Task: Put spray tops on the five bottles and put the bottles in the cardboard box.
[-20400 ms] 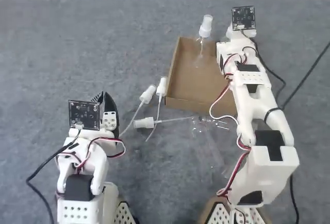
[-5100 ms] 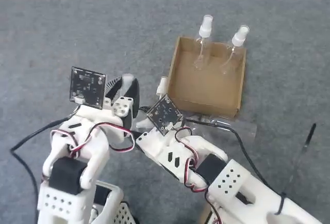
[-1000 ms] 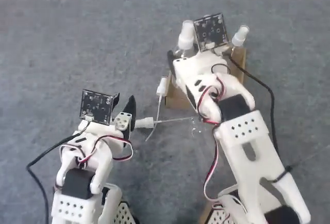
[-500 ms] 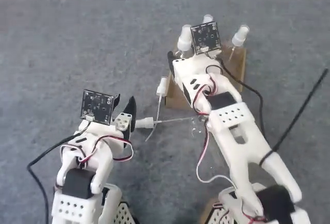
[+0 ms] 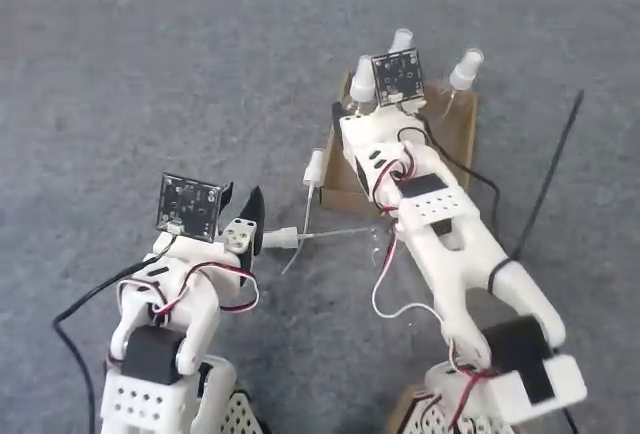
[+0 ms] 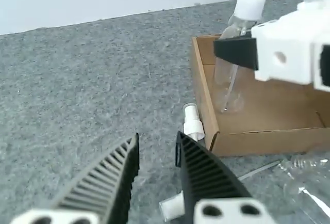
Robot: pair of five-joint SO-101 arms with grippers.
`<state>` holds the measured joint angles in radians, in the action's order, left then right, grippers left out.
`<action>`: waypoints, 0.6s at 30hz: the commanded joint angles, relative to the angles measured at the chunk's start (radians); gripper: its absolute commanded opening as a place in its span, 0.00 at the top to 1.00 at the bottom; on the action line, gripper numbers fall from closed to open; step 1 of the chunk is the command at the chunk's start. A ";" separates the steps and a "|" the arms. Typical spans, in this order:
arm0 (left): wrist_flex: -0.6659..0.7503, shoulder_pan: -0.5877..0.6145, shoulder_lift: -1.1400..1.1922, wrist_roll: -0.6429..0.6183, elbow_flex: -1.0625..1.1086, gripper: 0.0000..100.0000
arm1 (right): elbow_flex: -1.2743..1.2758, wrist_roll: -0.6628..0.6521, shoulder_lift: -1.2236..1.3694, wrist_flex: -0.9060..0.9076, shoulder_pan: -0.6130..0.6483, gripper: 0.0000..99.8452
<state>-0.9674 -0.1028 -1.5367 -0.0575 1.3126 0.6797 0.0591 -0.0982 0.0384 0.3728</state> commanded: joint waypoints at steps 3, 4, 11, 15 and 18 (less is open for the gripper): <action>0.025 -0.003 -0.020 0.005 -0.007 0.90 | -0.008 0.006 0.051 -0.087 -0.013 0.99; 0.025 -0.003 -0.020 0.005 -0.007 0.90 | -0.008 0.006 0.058 -0.087 -0.013 0.99; 0.025 -0.003 -0.020 0.005 -0.007 0.90 | -0.008 0.006 0.071 -0.079 -0.008 0.99; 0.025 -0.003 -0.020 0.005 -0.007 0.90 | 0.000 0.006 0.071 -0.079 -0.008 0.99; 0.025 -0.003 -0.020 0.005 -0.007 0.90 | 0.005 0.005 0.071 -0.079 -0.005 0.99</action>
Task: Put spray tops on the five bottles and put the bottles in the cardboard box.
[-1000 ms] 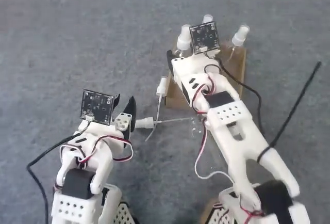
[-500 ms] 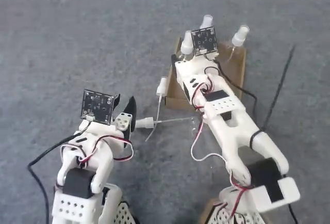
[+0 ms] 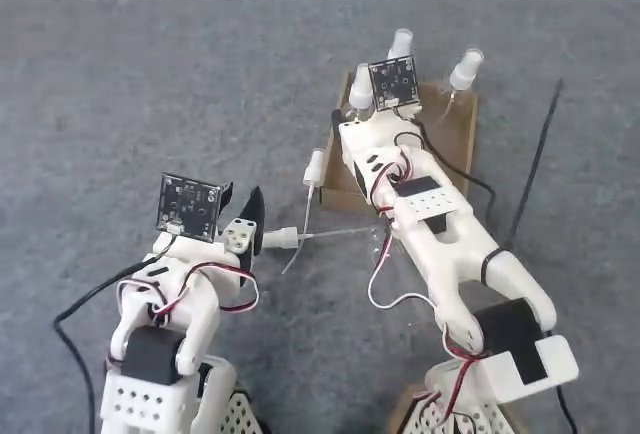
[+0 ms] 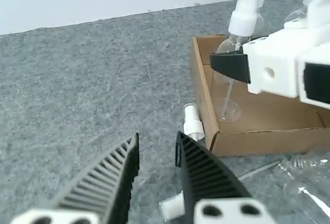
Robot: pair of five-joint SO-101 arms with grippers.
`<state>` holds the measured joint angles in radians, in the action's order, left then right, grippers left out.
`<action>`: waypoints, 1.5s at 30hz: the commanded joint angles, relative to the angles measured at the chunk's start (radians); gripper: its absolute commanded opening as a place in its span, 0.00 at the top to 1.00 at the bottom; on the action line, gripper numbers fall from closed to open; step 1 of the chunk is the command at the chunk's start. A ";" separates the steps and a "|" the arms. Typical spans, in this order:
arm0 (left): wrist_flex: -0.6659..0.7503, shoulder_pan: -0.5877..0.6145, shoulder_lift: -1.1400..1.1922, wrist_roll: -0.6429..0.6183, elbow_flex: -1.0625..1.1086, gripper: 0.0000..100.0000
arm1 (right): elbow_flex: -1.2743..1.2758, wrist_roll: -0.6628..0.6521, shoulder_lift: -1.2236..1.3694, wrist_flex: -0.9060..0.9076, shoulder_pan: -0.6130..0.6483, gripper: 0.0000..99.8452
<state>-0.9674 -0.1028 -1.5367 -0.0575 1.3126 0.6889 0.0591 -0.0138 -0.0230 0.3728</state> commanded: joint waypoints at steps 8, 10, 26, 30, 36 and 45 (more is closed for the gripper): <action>0.025 -0.003 -0.020 0.005 -0.007 0.90 | -0.005 0.005 -0.013 -0.016 -0.005 0.99; 0.025 -0.003 -0.020 0.005 -0.007 0.90 | -0.003 0.005 -0.013 -0.016 -0.005 0.99; 0.025 -0.002 -0.020 0.005 -0.007 0.90 | 0.006 0.003 -0.015 -0.016 -0.004 0.84; 0.025 0.000 -0.020 0.005 -0.007 0.90 | 0.006 0.003 -0.022 0.001 -0.004 0.84; 0.025 0.000 -0.020 0.005 -0.007 0.90 | 0.005 0.002 -0.022 0.010 -0.002 0.84; 0.025 0.003 -0.020 0.005 -0.007 0.90 | 0.005 -0.051 -0.022 0.012 0.022 0.84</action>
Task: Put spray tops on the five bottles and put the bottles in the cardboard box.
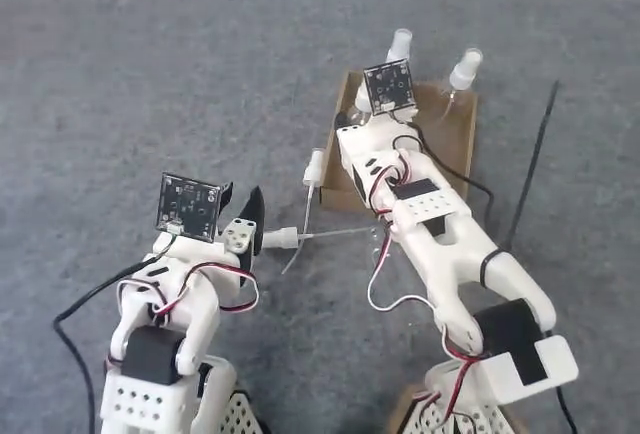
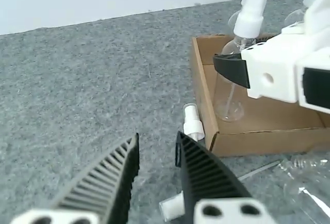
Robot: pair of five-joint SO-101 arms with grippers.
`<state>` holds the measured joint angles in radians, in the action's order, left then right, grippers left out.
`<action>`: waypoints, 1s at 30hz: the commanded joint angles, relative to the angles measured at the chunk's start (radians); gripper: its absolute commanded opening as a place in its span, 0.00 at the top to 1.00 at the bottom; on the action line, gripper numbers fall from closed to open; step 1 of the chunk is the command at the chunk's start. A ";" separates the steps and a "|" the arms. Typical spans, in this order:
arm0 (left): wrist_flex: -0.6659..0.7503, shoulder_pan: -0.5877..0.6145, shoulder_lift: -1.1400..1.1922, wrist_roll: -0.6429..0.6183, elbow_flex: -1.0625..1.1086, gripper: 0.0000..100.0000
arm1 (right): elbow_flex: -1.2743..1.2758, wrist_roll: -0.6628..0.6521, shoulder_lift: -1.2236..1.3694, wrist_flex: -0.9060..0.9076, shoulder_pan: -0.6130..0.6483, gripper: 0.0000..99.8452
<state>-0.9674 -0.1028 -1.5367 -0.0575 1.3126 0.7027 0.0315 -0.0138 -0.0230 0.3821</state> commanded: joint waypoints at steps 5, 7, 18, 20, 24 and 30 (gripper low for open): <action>0.025 0.003 -0.020 0.005 -0.007 0.90 | -0.009 -0.023 -0.022 0.019 0.013 0.78; 0.025 0.003 -0.020 0.005 -0.007 0.90 | -0.009 -0.026 -0.022 0.019 0.013 0.74; 0.025 0.003 -0.020 0.005 -0.007 0.90 | -0.038 -0.026 -0.025 0.033 0.013 0.69; 0.025 0.003 -0.020 0.005 -0.007 0.90 | -0.074 -0.026 -0.025 0.079 0.013 0.69; 0.025 0.003 -0.020 0.005 -0.007 0.90 | -0.158 -0.026 -0.025 0.154 0.015 0.69; 0.025 0.005 -0.020 0.005 -0.007 0.90 | -0.261 -0.026 -0.058 0.283 0.015 0.69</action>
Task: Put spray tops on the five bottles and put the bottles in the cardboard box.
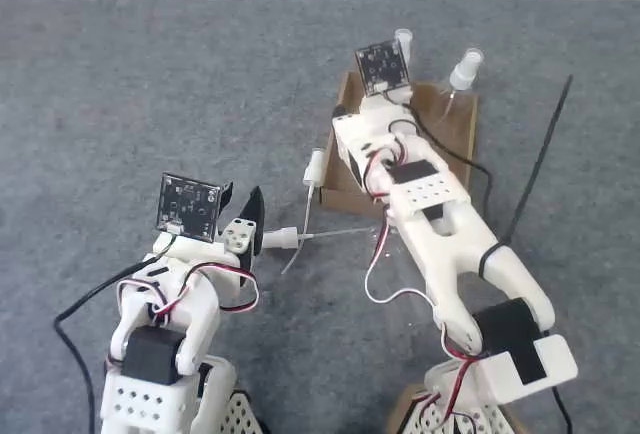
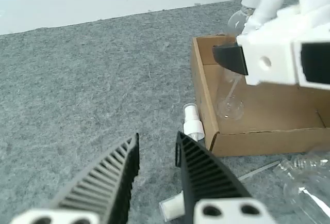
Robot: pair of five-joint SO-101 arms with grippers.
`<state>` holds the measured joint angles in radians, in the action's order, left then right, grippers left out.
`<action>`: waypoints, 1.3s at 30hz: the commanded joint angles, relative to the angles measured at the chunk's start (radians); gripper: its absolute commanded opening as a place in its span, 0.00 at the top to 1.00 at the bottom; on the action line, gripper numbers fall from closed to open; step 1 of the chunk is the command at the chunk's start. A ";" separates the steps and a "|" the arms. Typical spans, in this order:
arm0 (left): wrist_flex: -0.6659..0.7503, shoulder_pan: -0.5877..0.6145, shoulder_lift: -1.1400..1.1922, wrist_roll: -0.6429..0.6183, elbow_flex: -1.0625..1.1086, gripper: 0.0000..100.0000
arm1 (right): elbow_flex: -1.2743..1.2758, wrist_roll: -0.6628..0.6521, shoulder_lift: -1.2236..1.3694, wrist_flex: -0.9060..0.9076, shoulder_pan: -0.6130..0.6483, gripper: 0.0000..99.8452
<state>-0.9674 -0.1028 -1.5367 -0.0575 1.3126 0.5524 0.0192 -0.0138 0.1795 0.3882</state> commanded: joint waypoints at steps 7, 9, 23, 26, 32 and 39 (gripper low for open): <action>0.025 0.005 -0.020 0.005 -0.007 0.90 | -0.112 -0.011 -0.326 0.321 0.044 0.69; 0.025 0.005 -0.020 0.005 -0.007 0.90 | -0.112 -0.009 -0.415 0.438 0.073 0.69; 0.025 0.005 -0.020 0.005 -0.007 0.90 | -0.110 -0.157 -0.739 1.239 0.124 0.69; 0.025 0.005 -0.020 0.005 -0.007 0.90 | -0.109 -0.327 -0.751 1.357 0.065 0.69; 0.025 0.005 -0.020 0.005 -0.007 0.90 | -0.041 -0.562 -0.734 1.423 -0.193 0.69; 0.025 0.005 -0.020 0.005 -0.007 0.90 | 0.227 -0.838 -0.731 1.239 -0.329 0.69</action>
<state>-0.9674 -0.1028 -1.5367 -0.0575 1.3126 0.6782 -0.6790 -0.7288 1.5236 0.1166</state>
